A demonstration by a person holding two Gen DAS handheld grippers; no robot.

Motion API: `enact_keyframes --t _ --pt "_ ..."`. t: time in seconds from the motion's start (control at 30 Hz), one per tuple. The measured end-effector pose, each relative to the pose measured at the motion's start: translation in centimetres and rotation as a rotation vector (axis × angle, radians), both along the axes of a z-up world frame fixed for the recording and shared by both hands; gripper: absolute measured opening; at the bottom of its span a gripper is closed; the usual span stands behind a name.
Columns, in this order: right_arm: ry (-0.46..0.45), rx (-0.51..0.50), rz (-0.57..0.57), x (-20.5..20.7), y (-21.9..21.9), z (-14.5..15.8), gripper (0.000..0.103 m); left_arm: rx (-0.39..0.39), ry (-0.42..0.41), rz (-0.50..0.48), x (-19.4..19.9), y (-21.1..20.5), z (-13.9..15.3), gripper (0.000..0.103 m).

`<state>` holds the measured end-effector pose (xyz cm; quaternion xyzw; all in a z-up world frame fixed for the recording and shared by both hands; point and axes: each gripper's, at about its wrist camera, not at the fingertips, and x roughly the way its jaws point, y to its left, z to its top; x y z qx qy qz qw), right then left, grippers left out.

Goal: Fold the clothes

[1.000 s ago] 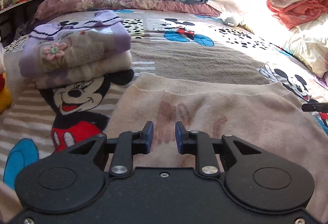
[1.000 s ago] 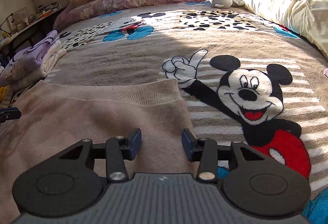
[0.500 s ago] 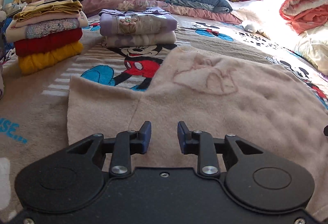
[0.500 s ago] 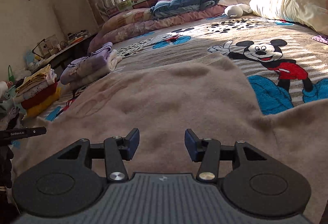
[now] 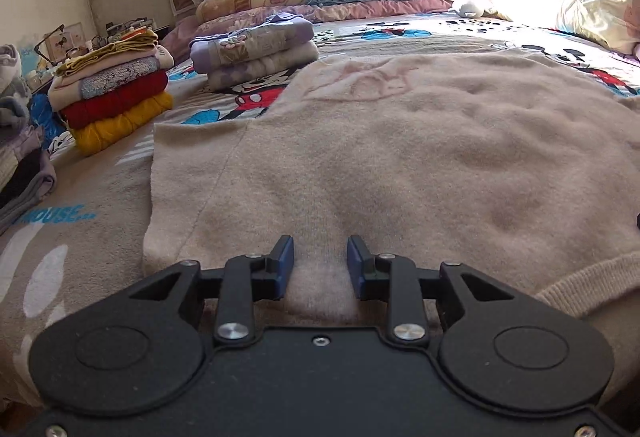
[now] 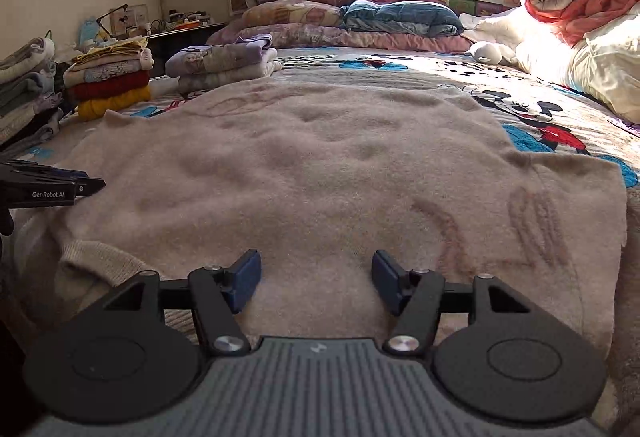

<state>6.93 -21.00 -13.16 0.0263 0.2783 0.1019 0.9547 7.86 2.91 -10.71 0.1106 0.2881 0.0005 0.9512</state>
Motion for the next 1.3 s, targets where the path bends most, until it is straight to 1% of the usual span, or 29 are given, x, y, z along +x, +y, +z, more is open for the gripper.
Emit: enact_keyframes --t 0.1,0.2,0.23,0.27,0.3,0.37,0.43,0.47,0.57,0.6,0.67,0.7,0.73,0.77,0.8,0.87,0.93,0.97,1.03,1.13,1.17,1.27,1.3 --pt "0.017 0.068 -0.012 -1.4 -0.9 0.0 0.062 0.05 -0.019 -0.021 -1.8 -1.5 -0.2 0.027" --pt "0.027 0.097 -0.015 -2.8 -1.4 0.0 0.062 0.025 -0.046 -0.039 -3.3 -2.2 0.3 0.029" --pt "0.035 0.125 -0.02 -3.2 -1.7 0.2 0.062 0.007 -0.07 -0.054 -3.8 -2.6 0.6 0.035" --pt "0.042 0.155 -0.025 -3.6 -2.0 0.3 0.062 -0.01 -0.094 -0.072 -4.3 -2.9 0.9 0.044" --pt "0.044 0.198 -0.032 -4.0 -2.5 0.4 0.062 -0.024 -0.124 -0.096 -4.8 -3.4 1.3 0.045" --pt "0.034 0.315 -0.052 -5.1 -3.9 0.4 0.062 -0.04 -0.177 -0.147 -5.5 -4.7 2.0 0.045" --pt "0.031 0.407 -0.11 -5.9 -5.3 0.4 0.062 -0.052 -0.21 -0.208 -6.1 -6.0 2.2 0.045" --pt "0.023 0.426 -0.147 -6.2 -5.9 0.4 0.062 -0.057 -0.222 -0.237 -6.3 -6.7 2.2 0.045" --pt "0.013 0.496 -0.265 -6.7 -8.1 0.1 0.062 -0.049 -0.205 -0.308 -6.6 -8.7 1.6 0.045" --pt "0.017 0.529 -0.306 -6.8 -9.0 -0.3 0.062 -0.041 -0.201 -0.323 -6.7 -9.3 1.6 0.045" --pt "0.035 0.618 -0.37 -6.8 -10.7 -1.5 0.062 -0.054 -0.213 -0.357 -7.0 -10.3 1.8 0.045" --pt "0.035 0.66 -0.386 -6.8 -11.4 -2.0 0.059 -0.063 -0.221 -0.373 -7.2 -10.7 1.9 0.045" --pt "0.035 0.701 -0.402 -6.7 -12.1 -2.6 0.056 -0.064 -0.209 -0.391 -7.3 -11.3 1.7 0.045" --pt "0.035 0.738 -0.417 -6.7 -12.7 -3.1 0.056 -0.056 -0.15 -0.414 -7.0 -12.0 1.2 0.047" --pt "0.029 0.74 -0.427 -6.7 -12.9 -3.1 0.055 -0.052 -0.092 -0.434 -6.7 -12.6 0.7 0.049" --pt "0.011 0.728 -0.453 -7.0 -13.2 -3.0 0.055 -0.088 0.0 -0.447 -6.3 -12.8 -0.2 0.051" --pt "0.008 0.745 -0.471 -7.1 -13.6 -3.3 0.055 -0.088 0.02 -0.45 -6.2 -12.9 0.6 0.05" --pt "0.004 0.749 -0.478 -7.1 -13.7 -3.4 0.055 -0.113 0.002 -0.452 -6.3 -12.8 1.1 0.05" --pt "-0.003 0.76 -0.485 -7.0 -14.0 -3.6 0.056 -0.162 -0.001 -0.44 -6.2 -12.5 1.9 0.05" --pt "-0.013 0.775 -0.488 -6.5 -14.5 -4.0 0.056 -0.193 0.028 -0.416 -5.5 -12.6 2.1 0.051" --pt "-0.016 0.769 -0.49 -6.2 -14.7 -4.1 0.055 -0.203 0.038 -0.408 -5.3 -12.6 2.2 0.052" --pt "-0.029 0.692 -0.488 -5.2 -14.3 -3.8 0.054 -0.233 0.068 -0.384 -4.5 -12.7 2.5 0.054" --pt "-0.032 0.68 -0.485 -4.9 -14.2 -3.8 0.054 -0.243 0.077 -0.375 -4.2 -12.7 2.6 0.054"
